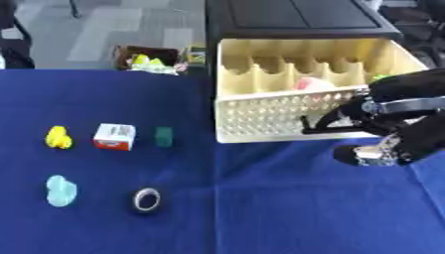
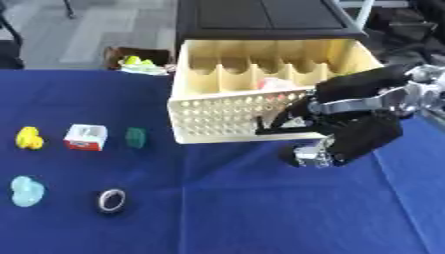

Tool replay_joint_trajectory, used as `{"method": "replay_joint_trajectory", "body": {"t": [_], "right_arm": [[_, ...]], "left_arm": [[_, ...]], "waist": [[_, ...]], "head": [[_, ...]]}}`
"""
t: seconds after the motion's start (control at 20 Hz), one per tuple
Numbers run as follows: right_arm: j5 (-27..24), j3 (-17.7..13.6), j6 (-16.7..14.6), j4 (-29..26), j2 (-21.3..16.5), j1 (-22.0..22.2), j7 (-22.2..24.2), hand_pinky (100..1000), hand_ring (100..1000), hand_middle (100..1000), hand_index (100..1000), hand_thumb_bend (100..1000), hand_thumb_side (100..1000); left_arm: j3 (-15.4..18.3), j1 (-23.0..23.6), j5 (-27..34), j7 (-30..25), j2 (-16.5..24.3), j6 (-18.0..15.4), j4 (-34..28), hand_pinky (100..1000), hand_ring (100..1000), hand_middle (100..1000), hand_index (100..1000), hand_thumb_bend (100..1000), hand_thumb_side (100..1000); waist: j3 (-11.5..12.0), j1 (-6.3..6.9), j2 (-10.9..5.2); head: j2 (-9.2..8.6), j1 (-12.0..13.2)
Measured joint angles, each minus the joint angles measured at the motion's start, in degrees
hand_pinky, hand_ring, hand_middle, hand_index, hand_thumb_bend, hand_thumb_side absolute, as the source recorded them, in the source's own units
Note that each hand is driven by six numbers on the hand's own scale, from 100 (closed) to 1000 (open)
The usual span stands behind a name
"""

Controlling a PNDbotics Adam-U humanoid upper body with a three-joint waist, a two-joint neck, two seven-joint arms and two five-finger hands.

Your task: Pick up objects from table and place into drawer.

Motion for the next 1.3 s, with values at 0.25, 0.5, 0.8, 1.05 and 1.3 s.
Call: {"method": "replay_joint_trajectory", "body": {"t": [0.25, 0.5, 0.8, 1.05, 1.3], "right_arm": [[0.61, -0.08, 3.13, -1.04, -0.48, 0.72, 0.04, 235, 245, 218, 941, 100, 1000], [4.13, 1.86, 6.59, 0.14, -0.39, 0.32, 0.07, 231, 244, 219, 935, 100, 1000], [6.31, 4.14, 8.58, 3.97, 1.2, -1.94, -0.11, 248, 251, 223, 950, 100, 1000], [6.34, 4.11, 9.81, 4.47, 1.76, -2.37, -0.28, 255, 254, 220, 954, 100, 1000], [4.08, 2.73, 10.73, 1.89, 1.7, -1.51, -0.34, 270, 256, 220, 959, 100, 1000]], "left_arm": [[0.0, -0.01, -0.21, -0.02, -0.01, 0.0, 0.0, 459, 466, 565, 810, 100, 888], [0.0, -0.06, -0.21, -0.07, -0.02, -0.03, 0.0, 459, 466, 565, 809, 100, 890], [0.0, -0.07, -0.22, -0.3, -0.04, -0.18, 0.0, 459, 466, 566, 809, 100, 890], [0.0, -0.07, -0.23, -0.31, -0.05, -0.18, 0.0, 459, 466, 566, 808, 100, 889], [0.0, -0.07, -0.34, -0.35, -0.05, -0.15, 0.0, 459, 466, 566, 807, 100, 892]], "waist": [[0.04, -0.01, 0.15], [0.4, -0.01, 0.33], [0.67, 0.0, 0.37], [0.69, 0.0, 0.37], [0.68, 0.0, 0.5]], "head": [[0.0, -0.02], [0.0, -0.2], [-0.05, -0.24], [-0.13, -0.22], [-0.25, -0.19]]}}
